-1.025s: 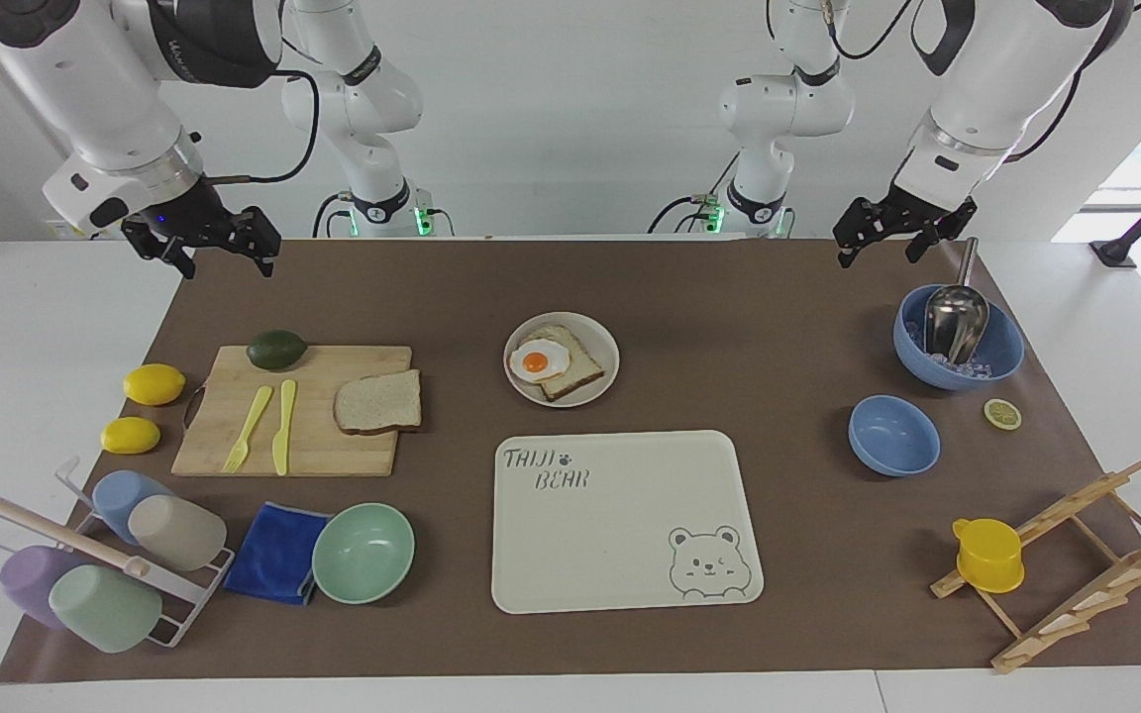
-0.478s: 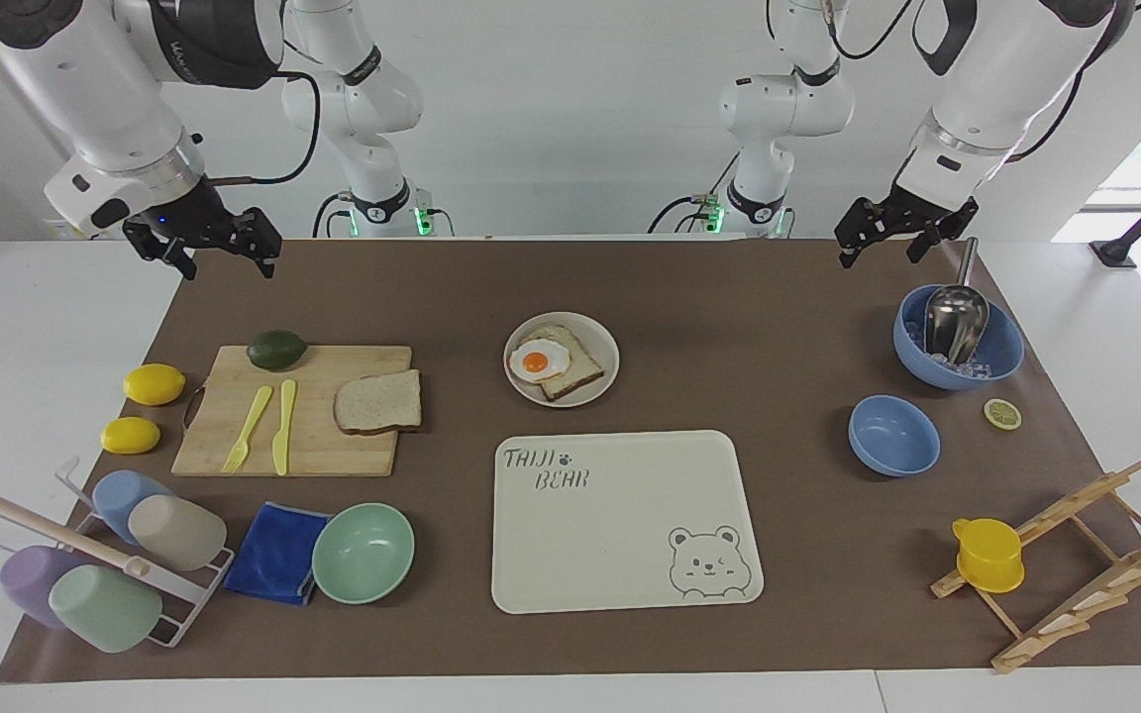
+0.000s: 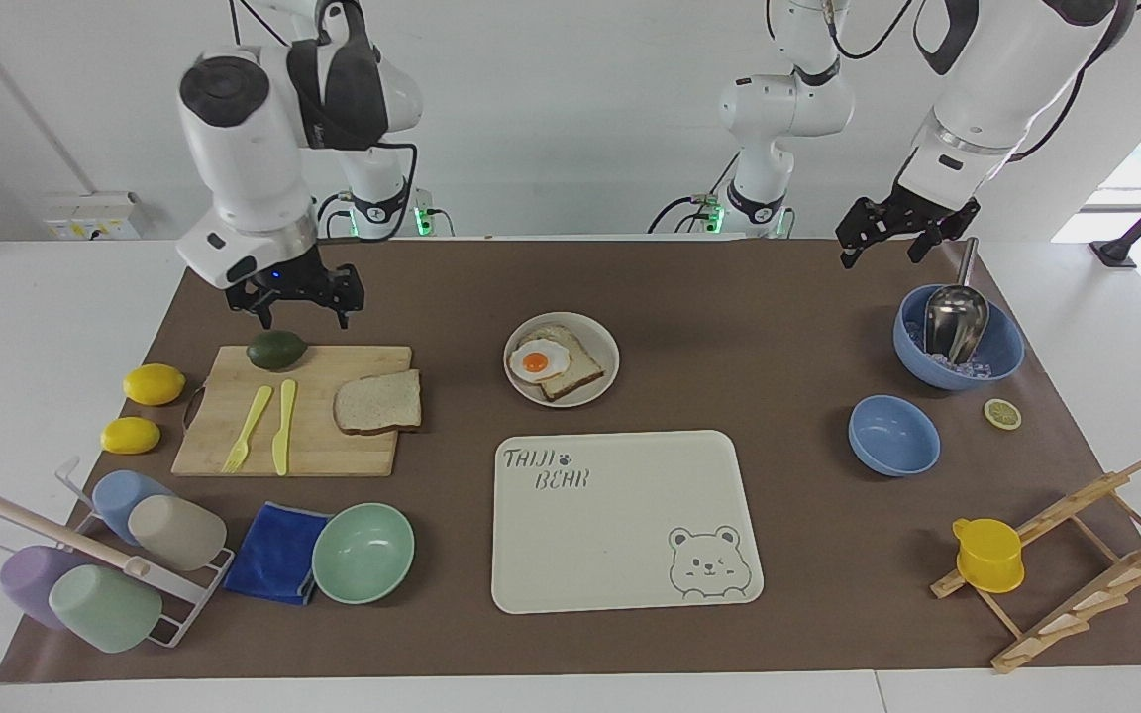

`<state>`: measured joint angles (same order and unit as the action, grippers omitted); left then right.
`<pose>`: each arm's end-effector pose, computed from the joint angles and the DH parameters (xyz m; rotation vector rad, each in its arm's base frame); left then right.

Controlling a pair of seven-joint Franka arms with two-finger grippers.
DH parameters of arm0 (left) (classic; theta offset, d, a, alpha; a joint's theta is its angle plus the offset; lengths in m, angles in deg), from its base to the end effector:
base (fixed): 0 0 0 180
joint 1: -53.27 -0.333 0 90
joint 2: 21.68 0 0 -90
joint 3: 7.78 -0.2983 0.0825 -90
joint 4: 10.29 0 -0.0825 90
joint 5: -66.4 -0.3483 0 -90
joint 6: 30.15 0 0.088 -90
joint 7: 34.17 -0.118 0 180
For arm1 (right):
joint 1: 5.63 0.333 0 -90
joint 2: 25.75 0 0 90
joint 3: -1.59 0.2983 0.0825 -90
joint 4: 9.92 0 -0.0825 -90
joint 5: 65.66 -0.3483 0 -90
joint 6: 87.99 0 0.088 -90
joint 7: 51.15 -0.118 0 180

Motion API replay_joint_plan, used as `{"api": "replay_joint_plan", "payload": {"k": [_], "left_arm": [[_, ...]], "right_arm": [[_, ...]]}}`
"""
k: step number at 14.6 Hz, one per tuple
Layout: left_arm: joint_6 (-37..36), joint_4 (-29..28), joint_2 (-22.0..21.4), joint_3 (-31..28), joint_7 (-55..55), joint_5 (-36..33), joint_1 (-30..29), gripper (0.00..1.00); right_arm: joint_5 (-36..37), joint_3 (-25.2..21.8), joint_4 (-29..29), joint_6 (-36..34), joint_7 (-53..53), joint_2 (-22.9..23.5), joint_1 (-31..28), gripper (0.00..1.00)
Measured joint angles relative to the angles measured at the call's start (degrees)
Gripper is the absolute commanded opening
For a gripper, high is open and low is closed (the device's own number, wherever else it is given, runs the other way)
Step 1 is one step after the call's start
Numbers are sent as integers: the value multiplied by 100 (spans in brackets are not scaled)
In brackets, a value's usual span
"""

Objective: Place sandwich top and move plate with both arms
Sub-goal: 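Reach the right gripper toward the bread slice on the cutting board, then grasp the bread slice with the right gripper and lift it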

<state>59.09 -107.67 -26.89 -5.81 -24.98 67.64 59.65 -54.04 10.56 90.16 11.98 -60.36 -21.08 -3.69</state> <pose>0.4825 -0.0741 0.5845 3.1299 0.0237 -0.0836 0.5370 0.0805 0.4920 2.9419 0.1076 -0.0713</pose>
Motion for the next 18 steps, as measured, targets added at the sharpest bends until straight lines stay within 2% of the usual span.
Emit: {"api": "replay_joint_plan", "payload": {"k": [3,8,18], "left_arm": [[3,2,0,0,1,0,0,100],[4,2,0,0,1,0,0,100],[3,2,0,8,1,0,0,100]], "right_arm": [[798,223,233,561,-1024,597,442,100],[927,241,860,1498,-1907,1038,561,100],[987,252,1481,1793,-2192,1125,741,100]]}}
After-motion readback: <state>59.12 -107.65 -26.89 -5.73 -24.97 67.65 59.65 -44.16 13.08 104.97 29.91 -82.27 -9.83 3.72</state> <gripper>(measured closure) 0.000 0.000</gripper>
